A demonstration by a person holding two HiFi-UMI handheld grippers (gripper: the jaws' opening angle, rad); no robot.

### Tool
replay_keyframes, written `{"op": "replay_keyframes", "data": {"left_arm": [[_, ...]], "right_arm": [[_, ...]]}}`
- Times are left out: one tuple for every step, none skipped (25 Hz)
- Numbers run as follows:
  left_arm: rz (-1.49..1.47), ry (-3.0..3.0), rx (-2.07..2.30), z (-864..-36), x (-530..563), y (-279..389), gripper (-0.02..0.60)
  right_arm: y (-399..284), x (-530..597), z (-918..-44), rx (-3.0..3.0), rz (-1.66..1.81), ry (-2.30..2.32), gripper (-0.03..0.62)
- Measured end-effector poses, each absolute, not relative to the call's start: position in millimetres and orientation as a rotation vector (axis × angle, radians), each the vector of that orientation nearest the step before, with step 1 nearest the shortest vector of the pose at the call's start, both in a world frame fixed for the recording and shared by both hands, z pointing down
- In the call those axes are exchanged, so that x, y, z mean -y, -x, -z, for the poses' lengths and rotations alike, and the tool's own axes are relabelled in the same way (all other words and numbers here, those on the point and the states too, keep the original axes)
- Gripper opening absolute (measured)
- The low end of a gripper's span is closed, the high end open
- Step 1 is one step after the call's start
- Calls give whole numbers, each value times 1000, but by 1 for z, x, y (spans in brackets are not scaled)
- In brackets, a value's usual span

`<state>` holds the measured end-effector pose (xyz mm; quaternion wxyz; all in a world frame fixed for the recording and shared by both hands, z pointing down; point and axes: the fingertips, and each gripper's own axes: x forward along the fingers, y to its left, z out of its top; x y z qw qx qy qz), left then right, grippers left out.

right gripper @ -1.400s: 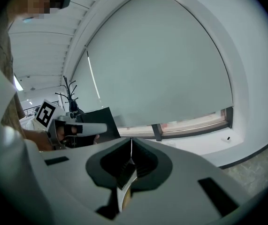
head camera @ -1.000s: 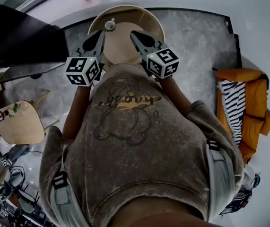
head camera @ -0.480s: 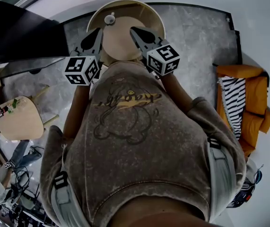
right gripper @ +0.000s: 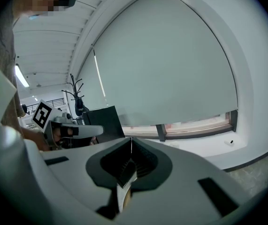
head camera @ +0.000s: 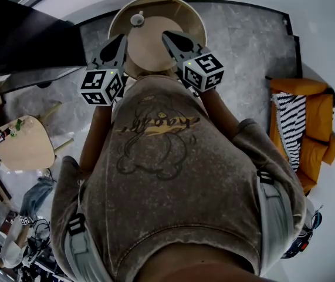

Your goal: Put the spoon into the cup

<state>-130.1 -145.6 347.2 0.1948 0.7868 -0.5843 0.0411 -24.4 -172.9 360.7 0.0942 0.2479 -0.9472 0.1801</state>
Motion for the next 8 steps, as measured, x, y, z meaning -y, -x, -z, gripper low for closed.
{"op": "replay_keyframes", "data": {"left_arm": [[-116,-2202,1637,-348,145,130,18],[-117,-2199,1637,-349,144,130,18],[-118,-2196,1636,-350,144,131,18],[-120,-2193,1635,-351,144,132,18],[-120,-2190,1634,-352,144,133,18],[-121,-2187,1632,-353,144,134,18],[-121,-2184,1630,-354,144,136,18],[-121,-2181,1627,-355,144,137,18]], "right_arm": [[25,172,-361,2810,-536,-732,18],[25,172,-361,2810,-537,-730,18],[26,171,-361,2810,-537,-727,18],[28,172,-361,2810,-537,-725,18],[29,172,-361,2809,-538,-723,18],[31,172,-361,2808,-539,-721,18],[33,172,-362,2807,-539,-719,18],[34,172,-362,2806,-540,-717,18]]}}
